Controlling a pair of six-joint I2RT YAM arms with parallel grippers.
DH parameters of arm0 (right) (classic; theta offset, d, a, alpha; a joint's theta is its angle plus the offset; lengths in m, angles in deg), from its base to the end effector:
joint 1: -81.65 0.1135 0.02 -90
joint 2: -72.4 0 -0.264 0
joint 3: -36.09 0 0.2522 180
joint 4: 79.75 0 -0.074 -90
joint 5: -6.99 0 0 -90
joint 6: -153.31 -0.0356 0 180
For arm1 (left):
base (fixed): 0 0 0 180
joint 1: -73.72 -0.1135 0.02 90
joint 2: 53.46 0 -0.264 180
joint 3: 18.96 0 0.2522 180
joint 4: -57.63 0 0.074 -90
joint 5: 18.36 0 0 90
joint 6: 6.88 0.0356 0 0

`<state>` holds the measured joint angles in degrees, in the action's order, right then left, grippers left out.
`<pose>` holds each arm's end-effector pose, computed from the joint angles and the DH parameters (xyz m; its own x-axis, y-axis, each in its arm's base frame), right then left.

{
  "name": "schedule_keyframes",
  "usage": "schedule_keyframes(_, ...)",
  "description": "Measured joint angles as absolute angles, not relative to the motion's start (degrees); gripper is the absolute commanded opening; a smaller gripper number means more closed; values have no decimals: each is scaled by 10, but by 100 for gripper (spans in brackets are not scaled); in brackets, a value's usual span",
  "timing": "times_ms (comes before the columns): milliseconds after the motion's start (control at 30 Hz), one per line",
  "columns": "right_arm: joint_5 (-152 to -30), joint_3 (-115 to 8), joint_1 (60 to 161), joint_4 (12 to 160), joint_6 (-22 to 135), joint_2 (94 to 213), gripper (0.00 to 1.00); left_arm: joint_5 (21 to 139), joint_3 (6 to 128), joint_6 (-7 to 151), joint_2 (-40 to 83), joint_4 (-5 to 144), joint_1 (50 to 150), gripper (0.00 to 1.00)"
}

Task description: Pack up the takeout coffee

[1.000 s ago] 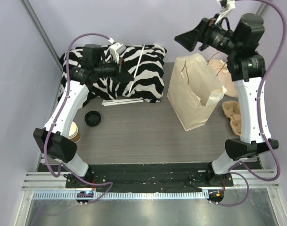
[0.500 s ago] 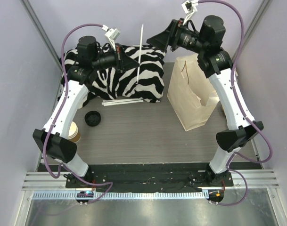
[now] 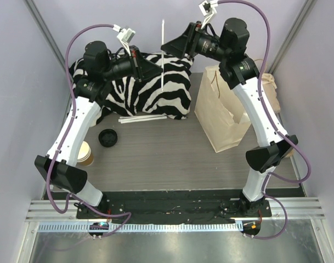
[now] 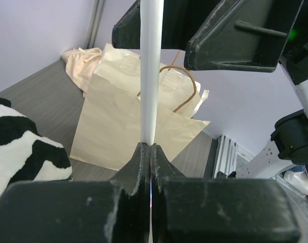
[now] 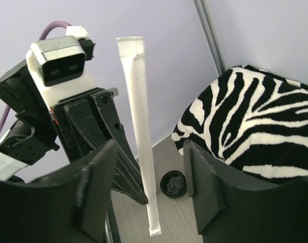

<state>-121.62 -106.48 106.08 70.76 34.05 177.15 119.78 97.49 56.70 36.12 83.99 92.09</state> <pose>0.3433 0.1804 0.5382 -0.3177 0.2752 -0.9074 -0.8368 0.3686 0.4047 0.3151 -0.1326 0.4923 -0.4005 -0.1799 -0.8985 0.8251 0.3557 -0.4390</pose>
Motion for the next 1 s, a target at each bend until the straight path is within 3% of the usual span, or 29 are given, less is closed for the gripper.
schedule_keyframes(100, -1216, -1070, 1068, 716, 337, 1775, 46, 1199, 971, 560, 361, 832, 921, 0)
schedule_keyframes(267, -1216, -1079, 1075, 723, 332, 1785, 10, 1200, 968, 549, 361, 824, 921, 0)
schedule_keyframes(333, -1214, -1083, 1075, 724, 332, 1790, 1, 1204, 968, 547, 361, 820, 921, 19)
schedule_keyframes(400, -1212, -1086, 1075, 723, 334, 1793, 1, 1203, 968, 547, 361, 816, 921, 43)
schedule_keyframes(433, -1210, -1087, 1075, 721, 335, 1793, 1, 1203, 966, 546, 361, 814, 921, 62)
schedule_keyframes(533, -1200, -1096, 1069, 714, 338, 1793, 1, 1198, 962, 549, 361, 814, 921, 77)
schedule_keyframes(700, -1181, -1106, 1030, 702, 353, 1773, 1, 1188, 958, 550, 361, 822, 907, 87)
schedule_keyframes(1000, -1066, -1073, 874, 623, 467, 1612, 1, 1186, 967, 567, 374, 838, 867, 89)
